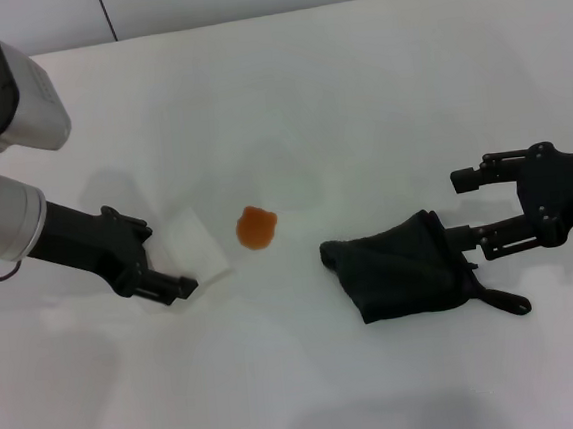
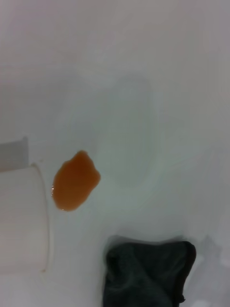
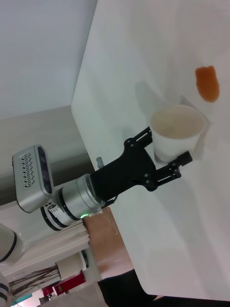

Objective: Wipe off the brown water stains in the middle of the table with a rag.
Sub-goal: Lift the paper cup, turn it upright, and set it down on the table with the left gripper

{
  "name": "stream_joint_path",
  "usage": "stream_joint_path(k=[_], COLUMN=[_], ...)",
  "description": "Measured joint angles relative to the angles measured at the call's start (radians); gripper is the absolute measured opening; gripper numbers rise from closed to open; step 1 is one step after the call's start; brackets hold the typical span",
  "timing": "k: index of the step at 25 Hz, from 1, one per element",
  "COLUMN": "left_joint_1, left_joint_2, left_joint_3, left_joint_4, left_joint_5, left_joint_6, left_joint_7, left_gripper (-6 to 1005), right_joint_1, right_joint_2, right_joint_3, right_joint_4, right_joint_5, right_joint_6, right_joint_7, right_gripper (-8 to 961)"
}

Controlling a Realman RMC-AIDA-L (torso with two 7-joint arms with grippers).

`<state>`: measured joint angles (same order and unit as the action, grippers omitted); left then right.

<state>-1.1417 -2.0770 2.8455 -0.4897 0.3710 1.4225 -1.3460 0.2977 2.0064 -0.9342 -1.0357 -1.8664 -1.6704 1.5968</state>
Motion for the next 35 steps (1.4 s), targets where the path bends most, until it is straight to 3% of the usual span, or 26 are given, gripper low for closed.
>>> stream_joint_path(k=[5,11,19,21,35], left_joint_1=[0.022,0.095,0.195,0.215,0.204], left_joint_2=[0.007,0.007,0.004,0.006,0.003], left_joint_3=[0.000,0.000,0.000,0.000,0.000], left_joint_4=[-0.052,-0.183,-0.160,-0.090,0.252], left_joint_5=[-0.100,-0.311,-0.546,-0.618,-0.699], left_joint_6=[0.054,0.166,0.166,0.114,-0.337], left_joint_7=[0.036,0.143,0.291,0.322,0.500], left_gripper=[736,713,634,619,589], right_joint_1=[0.000,0.003,0.023,0.025,0.029], right_joint_2=[0.000,0.000,0.001,0.002,0.003], right_joint_3=[0.000,-0.002,-0.012,-0.014,-0.037], right_joint_4=[0.000,0.000,0.000,0.000,0.005], right_joint_5=[-0.001,-0.001,0.000,0.001,0.003], right_joint_6=[0.000,0.000,0.000,0.000,0.025], right_joint_7=[0.001,0.003,0.004,0.004,0.001], right_gripper=[841,841,840,840,834])
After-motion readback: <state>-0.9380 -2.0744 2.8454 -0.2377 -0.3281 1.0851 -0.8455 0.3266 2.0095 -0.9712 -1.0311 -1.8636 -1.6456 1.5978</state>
